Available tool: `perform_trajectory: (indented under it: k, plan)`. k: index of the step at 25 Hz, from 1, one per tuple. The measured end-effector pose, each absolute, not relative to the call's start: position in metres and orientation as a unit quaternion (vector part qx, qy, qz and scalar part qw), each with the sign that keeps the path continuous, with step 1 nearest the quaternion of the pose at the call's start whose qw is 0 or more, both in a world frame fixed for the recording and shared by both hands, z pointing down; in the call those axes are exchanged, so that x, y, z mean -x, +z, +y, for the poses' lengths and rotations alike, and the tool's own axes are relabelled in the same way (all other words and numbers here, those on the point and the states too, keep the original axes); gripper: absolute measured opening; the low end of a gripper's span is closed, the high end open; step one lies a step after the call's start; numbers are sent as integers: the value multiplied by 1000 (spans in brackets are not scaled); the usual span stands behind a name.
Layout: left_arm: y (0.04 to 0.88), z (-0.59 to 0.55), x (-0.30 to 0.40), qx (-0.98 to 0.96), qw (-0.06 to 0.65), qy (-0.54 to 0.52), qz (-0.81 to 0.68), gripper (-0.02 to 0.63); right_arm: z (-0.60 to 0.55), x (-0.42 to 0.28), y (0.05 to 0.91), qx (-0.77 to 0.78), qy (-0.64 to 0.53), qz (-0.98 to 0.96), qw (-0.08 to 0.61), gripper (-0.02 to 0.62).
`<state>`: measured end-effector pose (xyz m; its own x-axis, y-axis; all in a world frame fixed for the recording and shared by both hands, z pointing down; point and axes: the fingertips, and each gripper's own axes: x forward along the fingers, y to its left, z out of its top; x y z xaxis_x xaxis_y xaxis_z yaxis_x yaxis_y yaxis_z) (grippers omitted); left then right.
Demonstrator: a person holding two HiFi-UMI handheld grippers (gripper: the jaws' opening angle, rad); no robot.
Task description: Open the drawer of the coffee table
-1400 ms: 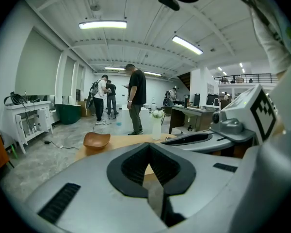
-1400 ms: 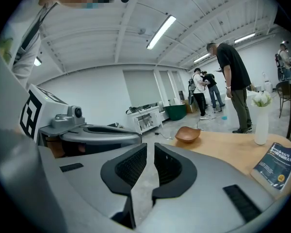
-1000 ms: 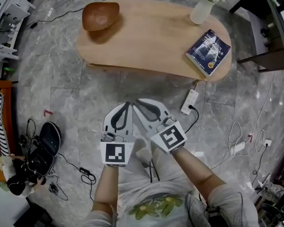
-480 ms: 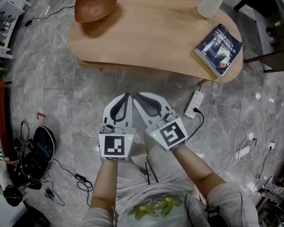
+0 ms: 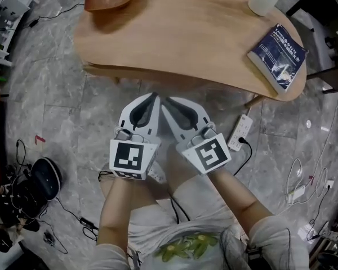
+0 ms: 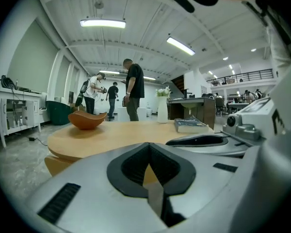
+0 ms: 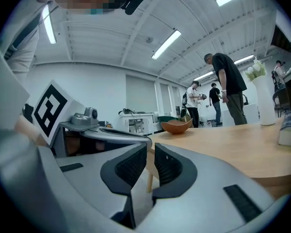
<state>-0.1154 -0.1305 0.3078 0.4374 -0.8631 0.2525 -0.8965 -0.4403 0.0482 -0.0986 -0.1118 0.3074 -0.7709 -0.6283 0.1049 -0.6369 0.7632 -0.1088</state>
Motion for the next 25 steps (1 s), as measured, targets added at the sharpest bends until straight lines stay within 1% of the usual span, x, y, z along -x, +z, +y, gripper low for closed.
perform_trajectory:
  k: [6,8,12,16,17,18,19,22,25]
  plan:
    - [341,-147,114,-840,46,95,-533,9,-128,98,341,-335,23,-942,7,25]
    - [345,-150,110,-836,41,91,-539,9,-131,92,348,-338,21,-941,21,25]
    - [364,-155,98,-833,59,84,-543,9,-139,79,369,-335,36,-939,64,25]
    - [372,-161,85,-849,33,116,-514,9,-158,71,393,-343,44,-934,88,28]
    - [374,-162,82,-852,34,113,-510,9,-162,70,400,-342,49,-933,98,49]
    - [378,-162,80,-853,42,108,-509,9,-165,68,406,-340,55,-932,108,120]
    - [383,-162,78,-854,54,104,-508,10,-167,67,412,-341,60,-931,117,152]
    - [398,-163,81,-848,78,108,-513,10,-170,58,420,-359,58,-923,125,155]
    - [409,-166,89,-838,72,132,-524,9,-176,44,420,-392,54,-911,118,155]
